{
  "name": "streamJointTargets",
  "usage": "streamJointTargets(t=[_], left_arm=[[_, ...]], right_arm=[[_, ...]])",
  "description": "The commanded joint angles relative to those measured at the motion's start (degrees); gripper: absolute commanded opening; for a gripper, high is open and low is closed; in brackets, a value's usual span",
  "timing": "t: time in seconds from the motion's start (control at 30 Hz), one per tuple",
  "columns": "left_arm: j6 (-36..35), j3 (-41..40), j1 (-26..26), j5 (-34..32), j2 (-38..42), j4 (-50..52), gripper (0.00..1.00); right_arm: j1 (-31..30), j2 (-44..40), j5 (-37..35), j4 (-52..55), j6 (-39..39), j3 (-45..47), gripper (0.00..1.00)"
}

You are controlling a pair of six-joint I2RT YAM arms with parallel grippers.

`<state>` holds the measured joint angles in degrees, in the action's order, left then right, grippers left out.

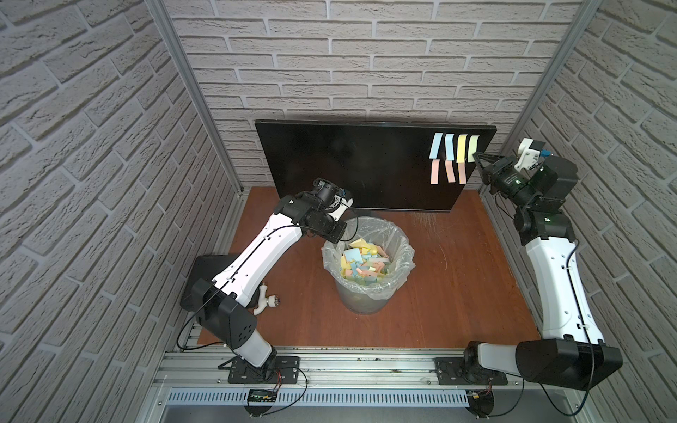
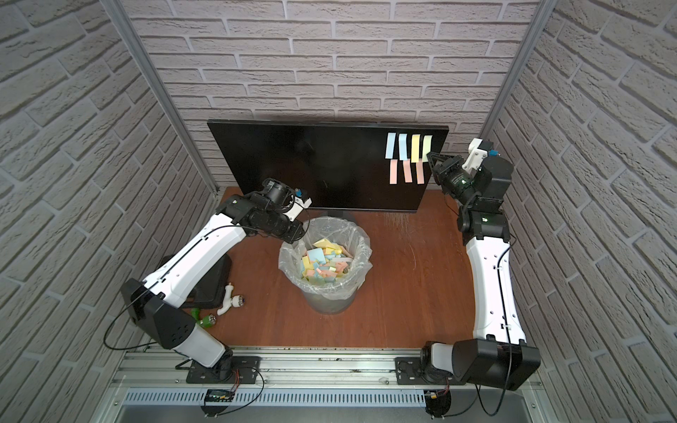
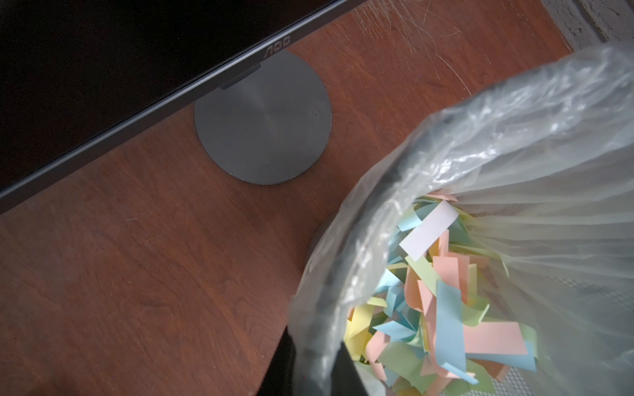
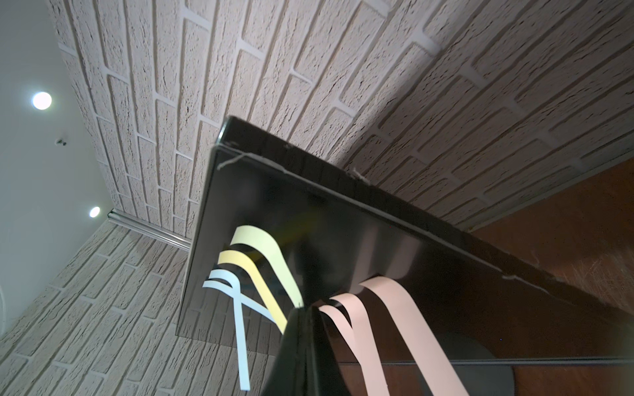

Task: Remove the sticky note from the monitor
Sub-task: Tear off the sticky note from the monitor.

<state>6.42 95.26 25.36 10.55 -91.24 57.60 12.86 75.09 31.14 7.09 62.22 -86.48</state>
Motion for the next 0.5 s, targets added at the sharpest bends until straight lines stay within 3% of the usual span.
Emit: streamJointTargets(t=[0.0, 0.47], left_arm=[[-0.74, 0.98, 0.04, 0.24, -0.52, -0.13, 0.18], [-1.38, 0.38, 0.04, 0.36, -0.27, -0.36, 0.18]], right_arm=[[-0.29, -2.65, -0.02, -2.50, -0.75, -1.59, 0.03], [-0.29, -7.12, 0.16, -0.59, -2.46, -1.96, 0.03]])
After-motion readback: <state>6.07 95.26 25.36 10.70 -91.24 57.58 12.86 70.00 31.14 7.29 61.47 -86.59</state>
